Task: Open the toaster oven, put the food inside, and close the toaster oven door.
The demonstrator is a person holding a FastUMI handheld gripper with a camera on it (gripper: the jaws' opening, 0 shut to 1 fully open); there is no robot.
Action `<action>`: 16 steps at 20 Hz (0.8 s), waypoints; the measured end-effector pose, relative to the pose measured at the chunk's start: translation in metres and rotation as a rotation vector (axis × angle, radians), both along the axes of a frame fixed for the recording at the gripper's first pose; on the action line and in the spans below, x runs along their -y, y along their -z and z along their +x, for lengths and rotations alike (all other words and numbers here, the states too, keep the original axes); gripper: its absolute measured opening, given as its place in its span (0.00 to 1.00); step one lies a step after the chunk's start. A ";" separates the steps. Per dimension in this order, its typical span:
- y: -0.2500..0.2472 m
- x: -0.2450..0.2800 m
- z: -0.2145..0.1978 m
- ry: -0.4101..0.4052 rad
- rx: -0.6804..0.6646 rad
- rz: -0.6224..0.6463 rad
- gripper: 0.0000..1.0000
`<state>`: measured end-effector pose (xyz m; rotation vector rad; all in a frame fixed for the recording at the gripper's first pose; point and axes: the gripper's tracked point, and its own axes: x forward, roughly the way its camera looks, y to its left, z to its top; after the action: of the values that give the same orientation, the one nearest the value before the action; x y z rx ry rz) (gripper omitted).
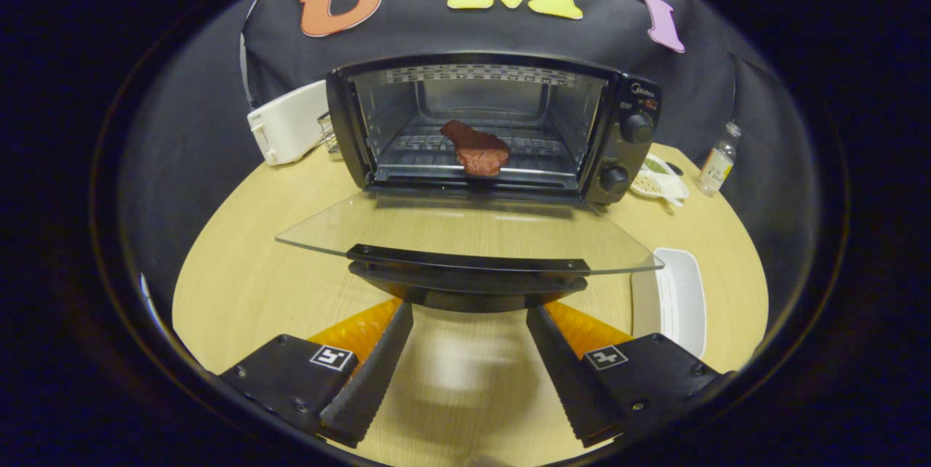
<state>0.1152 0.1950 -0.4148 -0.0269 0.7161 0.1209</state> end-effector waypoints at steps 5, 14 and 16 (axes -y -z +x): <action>-0.034 -0.002 0.012 -0.005 0.041 0.014 1.00; -0.090 0.000 0.051 -0.023 0.126 -0.012 1.00; -0.100 -0.003 0.062 -0.032 0.140 -0.016 1.00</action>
<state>0.1775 0.1977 -0.3148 -0.0616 0.5764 0.1423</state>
